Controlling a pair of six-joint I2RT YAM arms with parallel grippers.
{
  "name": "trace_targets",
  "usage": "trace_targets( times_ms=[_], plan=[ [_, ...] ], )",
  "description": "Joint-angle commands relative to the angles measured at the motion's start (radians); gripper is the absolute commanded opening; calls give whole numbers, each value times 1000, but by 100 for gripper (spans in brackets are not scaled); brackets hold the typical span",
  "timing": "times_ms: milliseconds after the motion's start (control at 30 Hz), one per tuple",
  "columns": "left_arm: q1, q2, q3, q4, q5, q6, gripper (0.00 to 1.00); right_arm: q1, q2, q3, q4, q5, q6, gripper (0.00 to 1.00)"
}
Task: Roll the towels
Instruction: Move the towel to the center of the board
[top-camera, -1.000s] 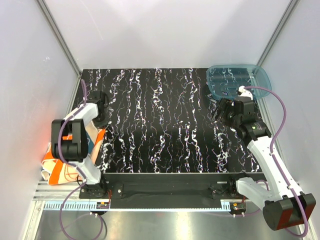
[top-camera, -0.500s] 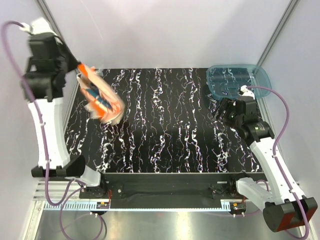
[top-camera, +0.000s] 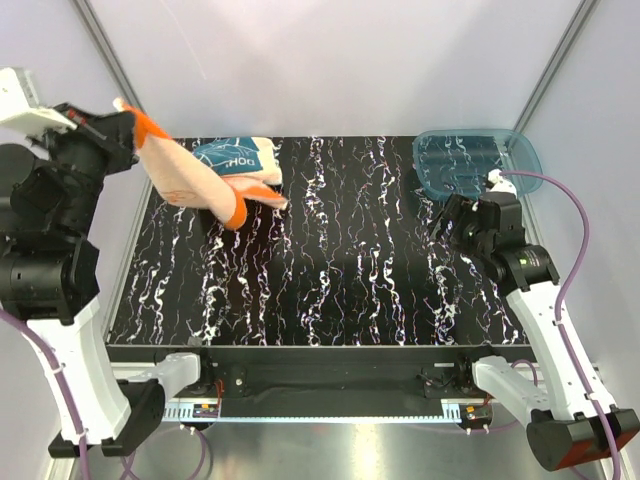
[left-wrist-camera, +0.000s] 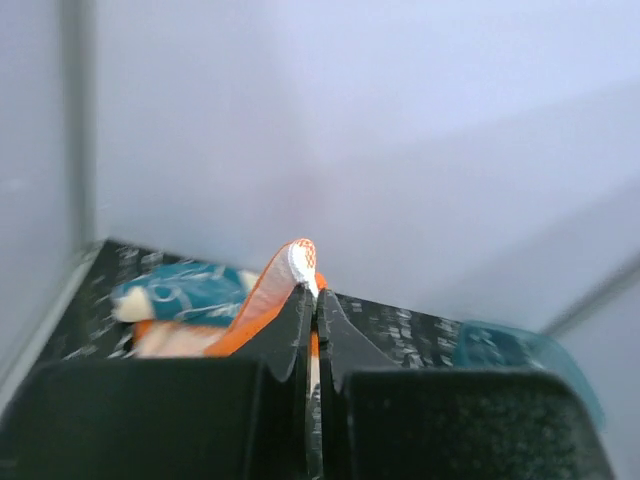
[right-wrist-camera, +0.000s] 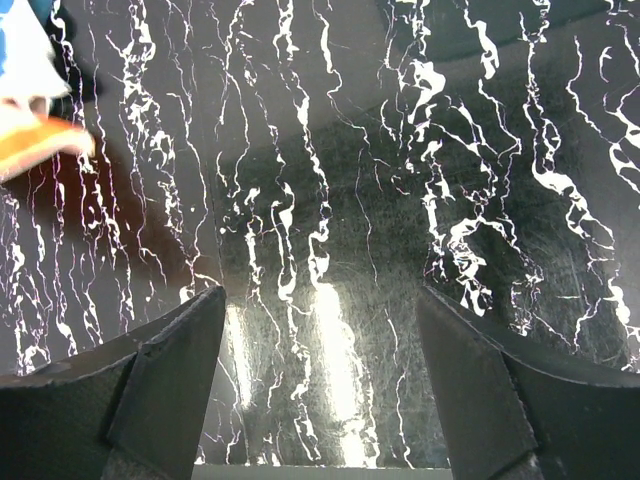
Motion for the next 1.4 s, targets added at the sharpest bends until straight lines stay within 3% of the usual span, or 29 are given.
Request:
trace_targets(
  times_ms=[0,67,167,233,300,400,433,467,500,633,733,800,833,933,1067,1133,1267,1367],
  plan=[
    [0,80,52,197,381,-32,0,9,-21,60,-14,25,-6,84],
    [-2,97,60,237,572,-89,0,7,-6,85,-27,40,-18,85],
    [-34,66,-24,402,689,-200,0,7,14,145,-47,47,-27,86],
    [-45,69,-111,630,820,-358,0,7,25,179,-43,16,-24,87],
    [-113,120,-90,709,848,-423,0,7,38,200,-29,-22,-15,87],
    [-247,292,152,568,857,-384,0,7,49,208,6,-137,-3,87],
    [-336,339,218,544,859,-377,0,9,57,203,15,-165,3,87],
    [-373,421,351,533,871,-383,0,7,60,200,28,-221,16,87],
    [-405,451,391,550,873,-397,0,7,64,191,49,-255,19,87],
    [-445,473,358,807,938,-546,0,9,65,116,133,-465,32,87],
    [-426,441,343,670,923,-404,0,9,54,10,190,-573,49,87],
    [-386,373,259,677,906,-359,0,9,46,-66,200,-567,52,88],
    [-326,344,120,727,915,-382,0,10,45,-90,203,-537,56,89],
    [-197,250,-106,976,984,-536,0,9,90,-162,195,-460,77,89],
    [-139,200,-215,1022,1082,-549,0,12,221,-226,281,-429,124,89],
    [-132,180,-258,995,1106,-516,0,12,305,-217,316,-371,128,89],
    [-87,88,-425,836,1085,-286,1,12,432,-136,347,-303,120,91],
    [-53,43,-522,607,991,-110,1,12,540,-24,367,-265,128,91]
  ],
)
